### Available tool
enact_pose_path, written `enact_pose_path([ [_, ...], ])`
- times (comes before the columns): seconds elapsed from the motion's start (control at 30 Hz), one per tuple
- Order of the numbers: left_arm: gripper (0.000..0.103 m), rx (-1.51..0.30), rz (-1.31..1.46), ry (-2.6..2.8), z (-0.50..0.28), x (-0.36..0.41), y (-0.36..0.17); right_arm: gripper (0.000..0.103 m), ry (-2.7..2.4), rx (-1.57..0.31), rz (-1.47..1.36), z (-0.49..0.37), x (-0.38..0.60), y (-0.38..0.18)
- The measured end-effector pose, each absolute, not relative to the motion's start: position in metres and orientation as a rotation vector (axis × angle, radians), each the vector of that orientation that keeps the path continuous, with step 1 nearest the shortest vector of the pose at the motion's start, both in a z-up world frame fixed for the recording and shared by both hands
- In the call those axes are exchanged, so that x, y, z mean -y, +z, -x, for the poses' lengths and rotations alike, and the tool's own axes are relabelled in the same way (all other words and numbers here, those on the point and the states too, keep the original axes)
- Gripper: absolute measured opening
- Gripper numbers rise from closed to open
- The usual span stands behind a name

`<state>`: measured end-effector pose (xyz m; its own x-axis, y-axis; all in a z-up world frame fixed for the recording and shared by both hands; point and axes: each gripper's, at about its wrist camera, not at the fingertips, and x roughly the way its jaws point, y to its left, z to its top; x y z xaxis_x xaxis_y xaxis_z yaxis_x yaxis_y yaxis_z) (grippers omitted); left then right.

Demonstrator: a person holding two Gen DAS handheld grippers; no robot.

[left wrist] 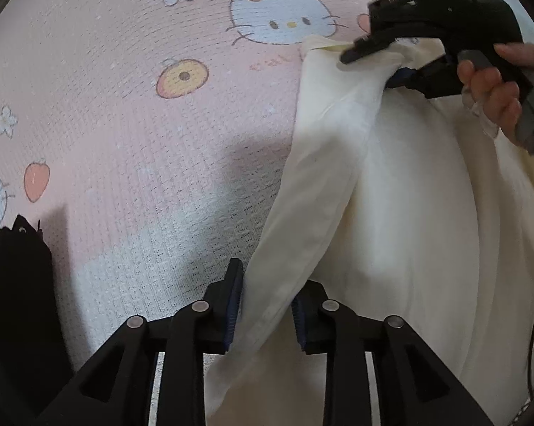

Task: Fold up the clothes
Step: 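Lift the cream garment edge with both grippers and pull it taut, then raise the cream garment with both grippers, hanging it above the mat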

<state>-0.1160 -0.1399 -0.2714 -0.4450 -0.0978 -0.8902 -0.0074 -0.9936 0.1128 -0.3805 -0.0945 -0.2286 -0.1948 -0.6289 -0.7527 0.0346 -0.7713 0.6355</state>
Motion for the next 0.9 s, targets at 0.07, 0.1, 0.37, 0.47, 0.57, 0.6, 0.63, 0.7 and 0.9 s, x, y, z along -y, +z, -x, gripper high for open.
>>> enact_pose_path([
  [0.07, 0.024, 0.089, -1.636, -2.617, 0.124, 0.174, -0.270, 0.006, -2.088, 0.567, -1.662, 0.380, 0.103, -0.224],
  [0.1, 0.024, 0.059, -1.638, -2.615, 0.119, 0.194, -0.268, 0.004, -2.121, 0.491, -1.667, 0.380, 0.109, -0.220],
  [0.37, 0.005, 0.226, -1.588, -2.616, 0.071, 0.222, -0.247, 0.001, -2.303, 0.236, -1.502, 0.380, 0.154, -0.175],
  [0.47, 0.005, 0.230, -1.564, -2.600, 0.068, 0.226, -0.240, 0.000, -2.330, 0.117, -1.382, 0.380, 0.188, -0.149],
  [0.57, 0.005, 0.120, -1.561, -2.589, 0.064, 0.238, -0.233, 0.000, -2.327, 0.025, -1.305, 0.380, 0.226, -0.129],
  [0.6, 0.005, 0.072, -1.556, -2.588, 0.062, 0.243, -0.231, 0.000, -2.322, -0.006, -1.288, 0.380, 0.240, -0.123],
  [0.63, 0.005, 0.033, -1.550, -2.585, 0.060, 0.248, -0.228, 0.000, -2.317, -0.019, -1.274, 0.377, 0.249, -0.119],
  [0.7, 0.005, -0.005, -1.530, -2.577, 0.050, 0.252, -0.222, 0.000, -2.294, -0.020, -1.267, 0.372, 0.263, -0.113],
  [0.9, 0.005, -0.235, -1.509, -2.536, 0.065, 0.310, -0.236, 0.000, -2.212, -0.010, -1.270, 0.366, 0.322, -0.104],
])
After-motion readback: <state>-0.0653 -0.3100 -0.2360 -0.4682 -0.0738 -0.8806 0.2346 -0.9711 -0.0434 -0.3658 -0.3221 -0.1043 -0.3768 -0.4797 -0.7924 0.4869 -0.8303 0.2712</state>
